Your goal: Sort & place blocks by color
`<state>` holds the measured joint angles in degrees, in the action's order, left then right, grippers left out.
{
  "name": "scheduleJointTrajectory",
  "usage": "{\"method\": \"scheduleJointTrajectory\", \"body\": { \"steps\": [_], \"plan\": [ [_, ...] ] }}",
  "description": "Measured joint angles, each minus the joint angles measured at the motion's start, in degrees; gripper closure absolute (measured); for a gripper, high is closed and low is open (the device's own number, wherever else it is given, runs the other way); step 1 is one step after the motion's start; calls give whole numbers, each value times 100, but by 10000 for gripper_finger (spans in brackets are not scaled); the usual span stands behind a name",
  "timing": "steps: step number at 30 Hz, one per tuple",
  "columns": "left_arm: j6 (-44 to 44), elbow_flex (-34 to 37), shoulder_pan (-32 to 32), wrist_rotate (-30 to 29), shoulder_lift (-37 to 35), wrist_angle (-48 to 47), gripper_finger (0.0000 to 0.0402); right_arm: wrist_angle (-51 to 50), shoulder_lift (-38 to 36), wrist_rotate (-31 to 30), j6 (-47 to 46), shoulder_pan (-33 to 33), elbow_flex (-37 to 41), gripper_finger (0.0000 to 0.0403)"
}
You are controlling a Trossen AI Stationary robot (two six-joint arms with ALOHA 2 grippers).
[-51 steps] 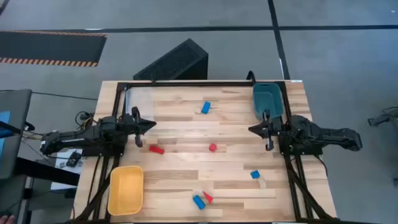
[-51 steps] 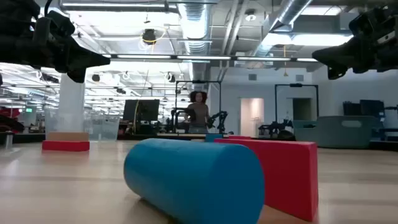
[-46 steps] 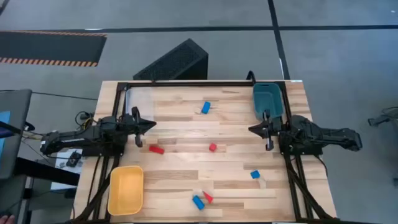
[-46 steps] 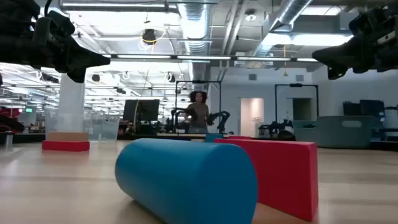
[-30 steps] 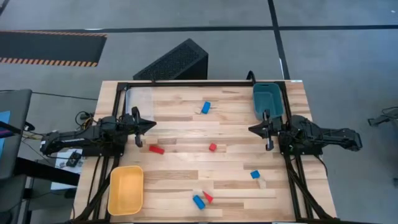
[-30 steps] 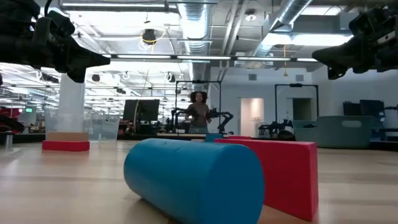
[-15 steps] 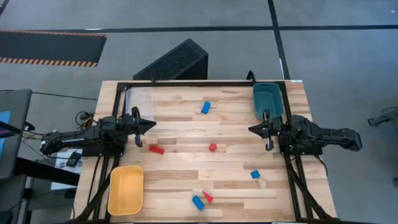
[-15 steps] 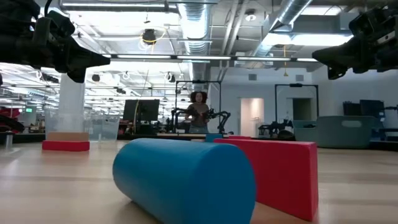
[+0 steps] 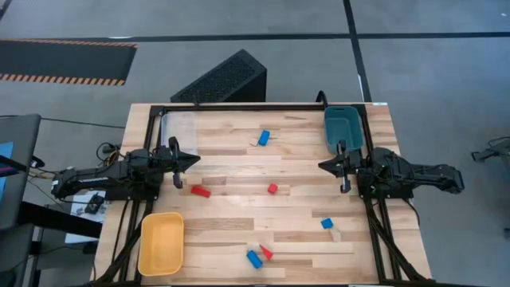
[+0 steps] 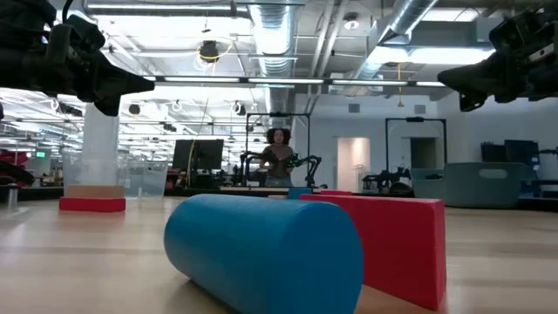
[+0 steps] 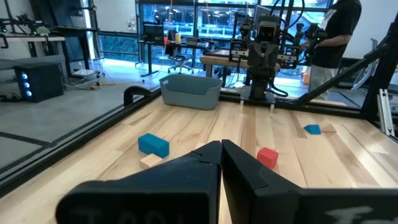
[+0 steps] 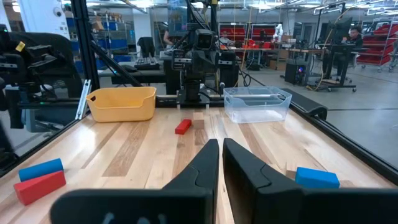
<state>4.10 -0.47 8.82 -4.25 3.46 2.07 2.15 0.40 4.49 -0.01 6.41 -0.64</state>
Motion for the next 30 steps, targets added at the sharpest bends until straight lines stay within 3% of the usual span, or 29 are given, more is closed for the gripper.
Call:
{"method": "scheduleJointTrajectory", "body": {
  "steps": [11,17,21,24,27,30],
  "plan": [
    [4,-1,-2,-149,0,44,400,-2,-2,-2,0,-1,-1,353],
    [1228,0,0,-1391,0,922,400,-2,-2,-2,0,0,0,353],
    [2335,0,0,-2735,-2,1401,400,0,-1,-45,18,2,0,353],
    [3182,0,2,-3511,-2,1438,400,-14,0,-400,48,71,0,353],
    [3731,0,2,-3657,0,1354,400,-17,-2,-470,48,134,0,353],
    [3691,0,2,-3671,-1,1252,400,-1,-2,-473,135,156,2,353]
  ]
}}
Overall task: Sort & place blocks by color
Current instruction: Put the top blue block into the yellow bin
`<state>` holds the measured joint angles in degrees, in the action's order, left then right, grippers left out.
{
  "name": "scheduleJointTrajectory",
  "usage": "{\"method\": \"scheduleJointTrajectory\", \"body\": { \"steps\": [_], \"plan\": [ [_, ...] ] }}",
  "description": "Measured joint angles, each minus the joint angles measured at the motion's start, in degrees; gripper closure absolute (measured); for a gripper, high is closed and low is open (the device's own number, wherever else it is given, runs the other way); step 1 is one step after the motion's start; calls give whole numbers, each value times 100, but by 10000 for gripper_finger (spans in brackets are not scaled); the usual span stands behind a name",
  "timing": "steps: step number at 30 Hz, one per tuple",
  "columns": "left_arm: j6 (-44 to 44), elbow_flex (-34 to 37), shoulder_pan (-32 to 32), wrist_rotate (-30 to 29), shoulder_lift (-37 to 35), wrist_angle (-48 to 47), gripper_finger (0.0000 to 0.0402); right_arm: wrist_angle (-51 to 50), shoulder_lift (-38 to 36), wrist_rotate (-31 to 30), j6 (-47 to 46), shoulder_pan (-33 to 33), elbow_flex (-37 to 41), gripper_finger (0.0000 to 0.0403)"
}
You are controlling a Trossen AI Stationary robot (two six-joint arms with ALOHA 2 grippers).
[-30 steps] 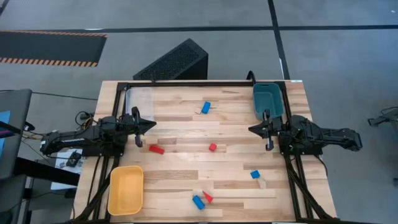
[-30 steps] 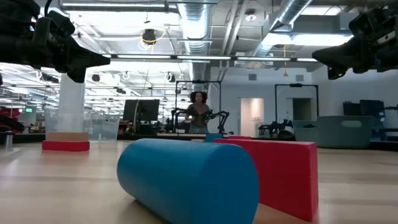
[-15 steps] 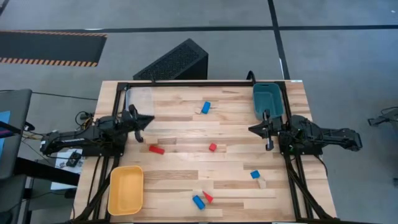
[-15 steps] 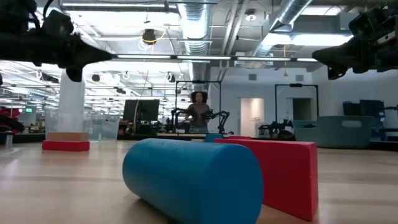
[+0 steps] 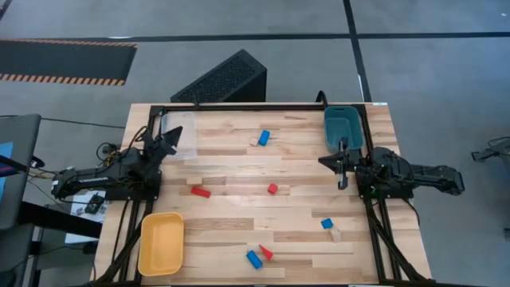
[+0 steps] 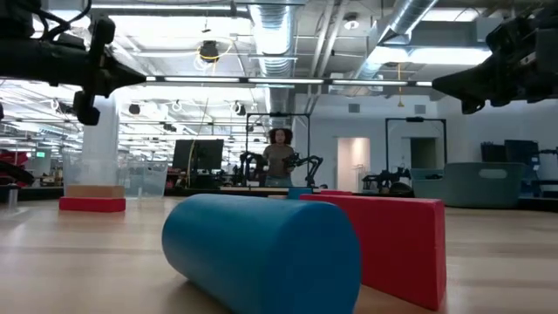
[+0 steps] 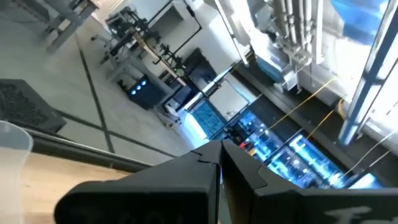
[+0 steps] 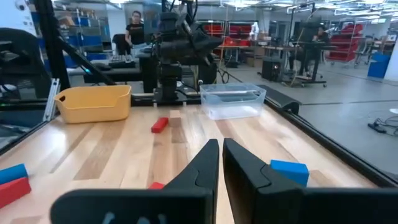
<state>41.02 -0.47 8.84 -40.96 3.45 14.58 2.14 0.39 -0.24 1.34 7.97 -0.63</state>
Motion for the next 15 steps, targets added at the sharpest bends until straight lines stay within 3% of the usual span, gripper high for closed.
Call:
{"method": "scheduleJointTrajectory", "body": {
  "steps": [2,4,7,10,12,15],
  "plan": [
    [69,0,0,-76,3,-125,400,135,2,5,418,13,1,353],
    [269,0,0,-60,3,-250,400,560,2,23,256,15,1,353],
    [565,0,0,492,6,-191,400,1080,34,-661,-1619,59,-5,353],
    [673,-12,-2,1341,138,-173,400,510,213,-1741,-3296,180,-23,353],
    [670,-56,-7,1653,345,-329,400,145,408,-1716,-3599,288,-34,353],
    [644,-158,-7,1735,775,-340,400,355,927,-1251,-3801,424,-35,353]
  ]
}}
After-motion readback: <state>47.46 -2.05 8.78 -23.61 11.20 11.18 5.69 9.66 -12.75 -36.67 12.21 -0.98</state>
